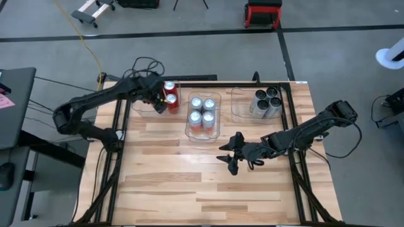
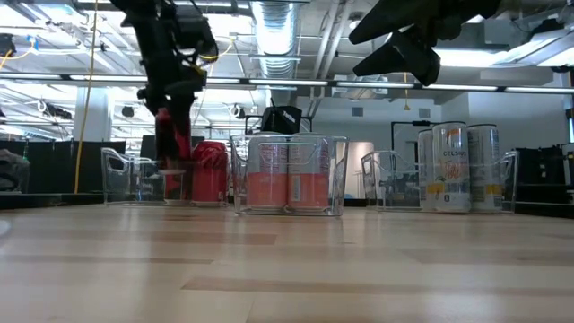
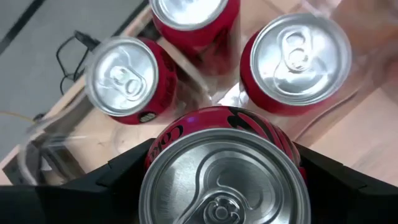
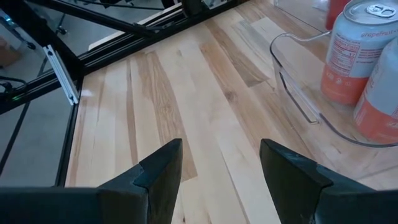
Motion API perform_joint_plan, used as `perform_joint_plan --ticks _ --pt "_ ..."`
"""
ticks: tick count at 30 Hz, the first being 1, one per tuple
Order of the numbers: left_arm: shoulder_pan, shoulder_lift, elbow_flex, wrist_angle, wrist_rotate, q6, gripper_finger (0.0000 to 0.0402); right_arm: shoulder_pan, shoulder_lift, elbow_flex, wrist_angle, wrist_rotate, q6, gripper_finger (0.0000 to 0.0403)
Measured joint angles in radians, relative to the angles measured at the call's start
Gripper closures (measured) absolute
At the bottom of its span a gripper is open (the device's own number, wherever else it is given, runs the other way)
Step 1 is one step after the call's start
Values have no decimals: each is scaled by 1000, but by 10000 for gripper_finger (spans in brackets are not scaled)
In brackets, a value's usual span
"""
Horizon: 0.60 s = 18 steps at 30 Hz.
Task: Sort soda cans
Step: Put the red soda can in the left transparent bin, then return to Home Position
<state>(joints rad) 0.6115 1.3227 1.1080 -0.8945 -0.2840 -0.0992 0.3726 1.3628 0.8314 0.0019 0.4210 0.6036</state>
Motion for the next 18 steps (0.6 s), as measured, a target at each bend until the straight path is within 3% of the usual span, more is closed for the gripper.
perform_joint_plan --ticks 4,8,18 --pt "0 55 0 6 0 -8 99 2 0 0 0 0 2 168" --pt "0 87 0 4 -1 15 67 8 0 0 0 0 2 168" --pt "0 39 0 16 -9 51 45 6 0 0 0 0 1 168"
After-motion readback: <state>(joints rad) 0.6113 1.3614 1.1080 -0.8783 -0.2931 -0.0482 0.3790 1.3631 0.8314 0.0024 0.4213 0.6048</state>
